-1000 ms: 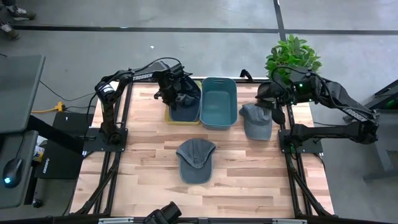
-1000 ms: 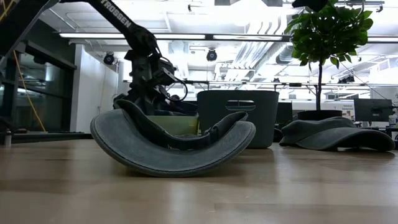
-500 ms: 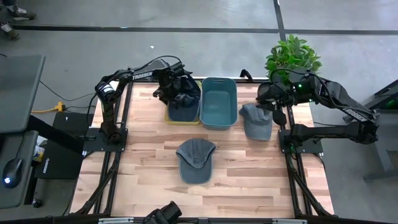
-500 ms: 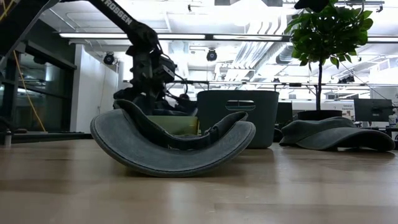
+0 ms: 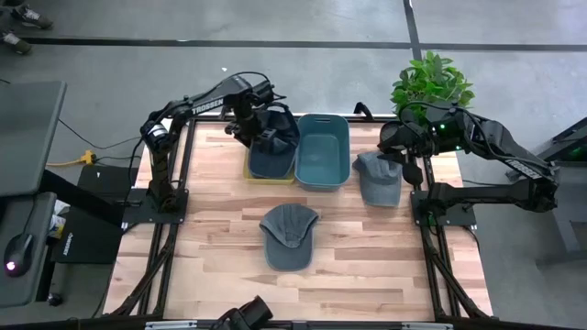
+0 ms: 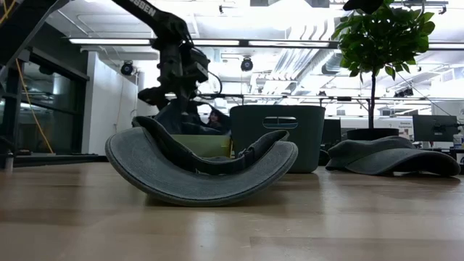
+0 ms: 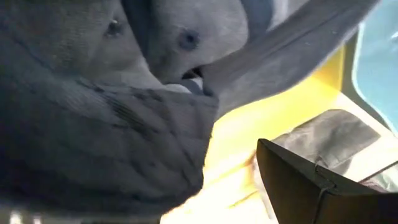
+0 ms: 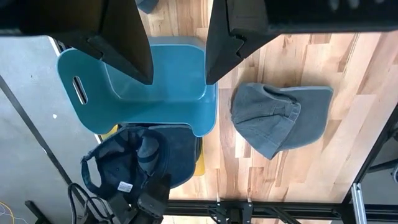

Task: Pick & Place hat
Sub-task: Put the blue cap into the yellow bin

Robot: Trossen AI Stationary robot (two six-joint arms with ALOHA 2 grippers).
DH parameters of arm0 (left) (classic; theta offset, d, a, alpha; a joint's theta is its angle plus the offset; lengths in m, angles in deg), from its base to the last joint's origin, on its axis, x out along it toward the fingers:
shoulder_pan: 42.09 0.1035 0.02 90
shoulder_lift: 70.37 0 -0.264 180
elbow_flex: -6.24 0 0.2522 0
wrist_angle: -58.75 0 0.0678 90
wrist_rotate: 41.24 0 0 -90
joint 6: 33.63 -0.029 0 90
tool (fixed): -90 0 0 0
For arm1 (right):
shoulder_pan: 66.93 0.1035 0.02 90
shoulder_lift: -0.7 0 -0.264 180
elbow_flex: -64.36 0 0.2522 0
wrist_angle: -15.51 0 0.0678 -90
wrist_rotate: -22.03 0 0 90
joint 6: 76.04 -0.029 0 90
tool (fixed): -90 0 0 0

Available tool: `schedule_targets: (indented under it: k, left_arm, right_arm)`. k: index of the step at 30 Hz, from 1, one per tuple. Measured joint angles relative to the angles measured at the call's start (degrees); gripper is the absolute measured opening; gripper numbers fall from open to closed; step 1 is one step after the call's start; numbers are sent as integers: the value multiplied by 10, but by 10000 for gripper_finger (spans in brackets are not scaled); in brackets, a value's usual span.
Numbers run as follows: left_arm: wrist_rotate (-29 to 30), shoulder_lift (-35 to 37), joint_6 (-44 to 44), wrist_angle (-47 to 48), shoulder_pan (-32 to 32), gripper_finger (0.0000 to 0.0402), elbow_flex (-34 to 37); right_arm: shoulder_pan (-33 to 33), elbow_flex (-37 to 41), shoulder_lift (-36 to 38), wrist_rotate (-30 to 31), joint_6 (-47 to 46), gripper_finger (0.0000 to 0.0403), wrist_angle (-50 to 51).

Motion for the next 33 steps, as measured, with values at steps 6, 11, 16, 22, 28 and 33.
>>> schedule_targets:
  k: [6,11,16,22,28,33]
  left_arm:
    - [2,0,16,31,-18,229,-31]
    - [29,0,36,70,-26,229,-47]
    - [81,0,58,102,-28,229,-63]
    - [158,0,61,114,-28,229,-99]
    - [240,0,61,127,-28,229,-171]
    - [291,0,56,121,-28,219,-233]
  right_arm:
    - [0,0,0,0,7,142,0]
    - [0,-1,0,0,16,142,0]
    - [0,-1,0,0,26,142,0]
    - [0,-1,0,0,31,142,1]
    - [0,-1,0,0,36,142,8]
    - [0,-1,0,0,43,142,17]
